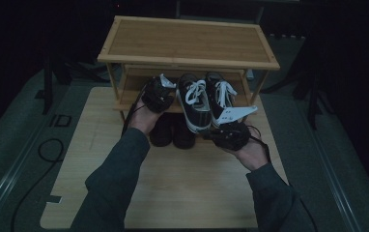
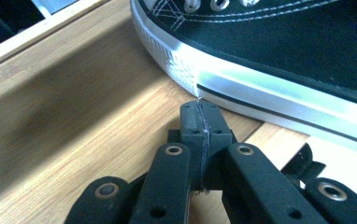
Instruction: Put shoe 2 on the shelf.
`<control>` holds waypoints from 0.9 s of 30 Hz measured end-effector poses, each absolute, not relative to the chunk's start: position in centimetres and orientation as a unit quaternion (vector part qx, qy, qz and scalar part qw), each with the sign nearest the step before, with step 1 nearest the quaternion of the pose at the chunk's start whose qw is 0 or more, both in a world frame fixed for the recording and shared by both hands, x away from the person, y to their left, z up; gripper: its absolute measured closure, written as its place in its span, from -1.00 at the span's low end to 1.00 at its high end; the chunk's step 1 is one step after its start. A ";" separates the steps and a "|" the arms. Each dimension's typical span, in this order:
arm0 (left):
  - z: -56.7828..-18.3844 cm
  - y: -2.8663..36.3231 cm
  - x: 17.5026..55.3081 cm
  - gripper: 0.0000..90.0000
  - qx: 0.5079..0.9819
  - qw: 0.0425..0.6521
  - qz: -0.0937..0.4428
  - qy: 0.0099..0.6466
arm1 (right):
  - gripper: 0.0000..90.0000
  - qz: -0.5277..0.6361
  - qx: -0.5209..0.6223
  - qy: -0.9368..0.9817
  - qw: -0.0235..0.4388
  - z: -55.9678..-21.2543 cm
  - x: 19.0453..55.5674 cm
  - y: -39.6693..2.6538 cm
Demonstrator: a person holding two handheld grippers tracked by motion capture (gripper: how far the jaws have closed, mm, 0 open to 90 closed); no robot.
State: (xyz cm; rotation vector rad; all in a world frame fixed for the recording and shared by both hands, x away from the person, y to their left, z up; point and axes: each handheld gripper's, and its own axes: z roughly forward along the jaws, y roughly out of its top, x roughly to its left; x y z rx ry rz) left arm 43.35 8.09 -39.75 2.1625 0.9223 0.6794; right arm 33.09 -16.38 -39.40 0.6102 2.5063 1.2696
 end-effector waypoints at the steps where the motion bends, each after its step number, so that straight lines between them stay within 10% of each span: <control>1: -39.8 8.1 43.2 1.00 0.832 0.339 0.262 0.352 | 1.00 0.439 0.211 0.863 0.133 -39.4 33.1 -16.4; 27: -40.0 8.8 42.7 1.00 0.821 0.362 0.247 0.367 | 1.00 0.435 0.202 0.865 0.150 -39.7 33.7 -14.8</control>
